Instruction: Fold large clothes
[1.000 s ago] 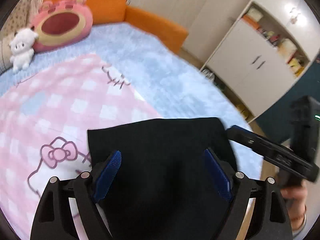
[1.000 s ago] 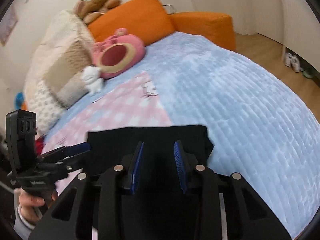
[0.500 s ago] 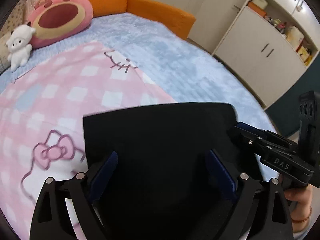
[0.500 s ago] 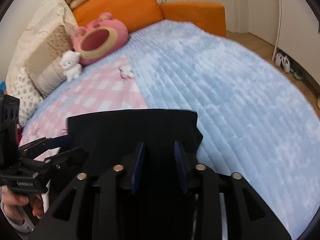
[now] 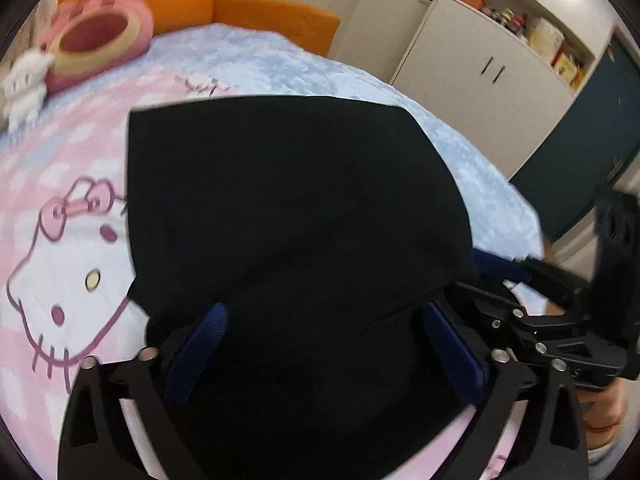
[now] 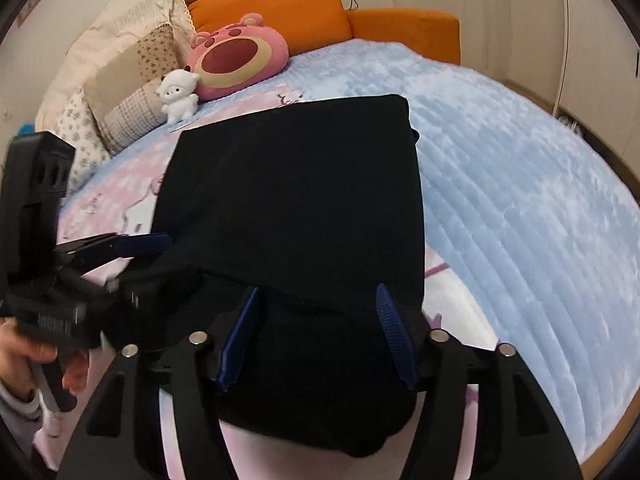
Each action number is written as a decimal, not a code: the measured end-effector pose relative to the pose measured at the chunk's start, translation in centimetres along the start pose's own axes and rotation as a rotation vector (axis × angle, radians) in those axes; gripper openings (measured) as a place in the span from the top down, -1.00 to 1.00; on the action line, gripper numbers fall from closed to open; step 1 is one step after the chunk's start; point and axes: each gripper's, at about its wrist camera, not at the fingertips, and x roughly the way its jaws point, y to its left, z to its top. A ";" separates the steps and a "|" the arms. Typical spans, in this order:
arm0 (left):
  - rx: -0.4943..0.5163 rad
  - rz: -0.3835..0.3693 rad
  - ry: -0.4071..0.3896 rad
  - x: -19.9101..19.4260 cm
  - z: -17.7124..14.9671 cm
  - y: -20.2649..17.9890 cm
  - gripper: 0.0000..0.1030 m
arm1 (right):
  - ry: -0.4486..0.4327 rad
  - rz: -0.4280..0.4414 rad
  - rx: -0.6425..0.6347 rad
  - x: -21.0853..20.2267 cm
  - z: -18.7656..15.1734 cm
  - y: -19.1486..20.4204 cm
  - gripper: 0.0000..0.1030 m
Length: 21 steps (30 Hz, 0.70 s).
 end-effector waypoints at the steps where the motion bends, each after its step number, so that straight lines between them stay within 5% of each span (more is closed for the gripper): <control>1: 0.020 0.045 -0.002 -0.2 -0.1 -0.8 -0.93 | 0.000 -0.028 -0.009 -0.2 0.3 0.4 -0.20; 3: 0.015 0.085 -0.009 -1.5 -0.3 -1.6 -0.93 | -0.005 -0.035 -0.002 -1.2 0.4 0.6 -0.24; 5: 0.014 0.076 -0.018 -3.6 -1.0 -2.1 -0.94 | -0.053 -0.037 0.018 -3.2 -0.1 0.9 -0.64; 8: 0.048 0.145 -0.093 -7.4 -3.1 -3.4 -0.94 | -0.190 -0.029 0.041 -7.4 -1.9 1.6 -0.89; 12: 0.040 0.220 -0.241 -11.6 -6.5 -4.8 -0.94 | -0.369 -0.061 -0.002 -12.0 -5.6 3.6 -0.91; 17: 0.026 0.241 -0.429 -15.4 -12.1 -5.4 -0.94 | -0.447 -0.093 -0.111 -15.1 -9.0 5.4 -0.91; 21: 0.032 0.251 -0.404 -14.8 -13.8 -4.7 -0.94 | -0.412 -0.090 -0.137 -15.0 -10.5 5.9 -0.91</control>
